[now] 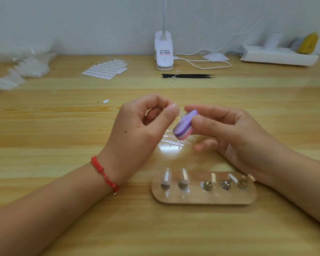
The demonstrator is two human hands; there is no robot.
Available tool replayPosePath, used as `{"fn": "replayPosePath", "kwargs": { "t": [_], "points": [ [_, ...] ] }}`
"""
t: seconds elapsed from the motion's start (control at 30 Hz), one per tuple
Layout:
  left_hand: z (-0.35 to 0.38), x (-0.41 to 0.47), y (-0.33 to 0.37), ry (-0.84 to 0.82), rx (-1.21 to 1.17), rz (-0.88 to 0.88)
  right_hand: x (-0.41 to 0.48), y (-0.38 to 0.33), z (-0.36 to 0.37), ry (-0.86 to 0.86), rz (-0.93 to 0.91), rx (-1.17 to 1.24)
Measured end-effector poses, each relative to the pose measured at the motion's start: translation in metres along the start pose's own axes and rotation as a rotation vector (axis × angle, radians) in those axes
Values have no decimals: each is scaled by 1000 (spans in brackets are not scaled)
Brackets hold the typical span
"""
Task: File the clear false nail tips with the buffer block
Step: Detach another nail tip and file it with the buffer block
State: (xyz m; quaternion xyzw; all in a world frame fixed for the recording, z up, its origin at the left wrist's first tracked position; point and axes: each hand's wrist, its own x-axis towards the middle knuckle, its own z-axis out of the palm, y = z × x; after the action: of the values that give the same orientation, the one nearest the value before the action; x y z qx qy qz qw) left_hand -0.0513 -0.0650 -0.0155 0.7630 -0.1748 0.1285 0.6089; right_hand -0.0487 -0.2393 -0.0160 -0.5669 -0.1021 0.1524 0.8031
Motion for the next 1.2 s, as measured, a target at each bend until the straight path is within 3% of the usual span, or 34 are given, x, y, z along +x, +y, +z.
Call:
{"fn": "replayPosePath", "kwargs": {
  "t": [0.43, 0.53, 0.77, 0.93, 1.1, 1.2],
  "points": [
    [2, -3, 3, -112, 11, 20, 2, 1, -2, 39, -9, 25],
    [2, -4, 3, -92, 7, 23, 3, -1, -4, 72, -3, 112],
    [2, -3, 3, -89, -9, 17, 1, 1, -1, 11, -21, 2],
    [3, -5, 5, -149, -3, 10, 2, 1, -3, 70, -34, 59],
    [2, -2, 4, -102, -21, 7, 1, 3, -1, -24, -41, -30],
    [2, -3, 4, -110, -34, 1, 2, 2, -4, 26, -36, 24]
  ]
}}
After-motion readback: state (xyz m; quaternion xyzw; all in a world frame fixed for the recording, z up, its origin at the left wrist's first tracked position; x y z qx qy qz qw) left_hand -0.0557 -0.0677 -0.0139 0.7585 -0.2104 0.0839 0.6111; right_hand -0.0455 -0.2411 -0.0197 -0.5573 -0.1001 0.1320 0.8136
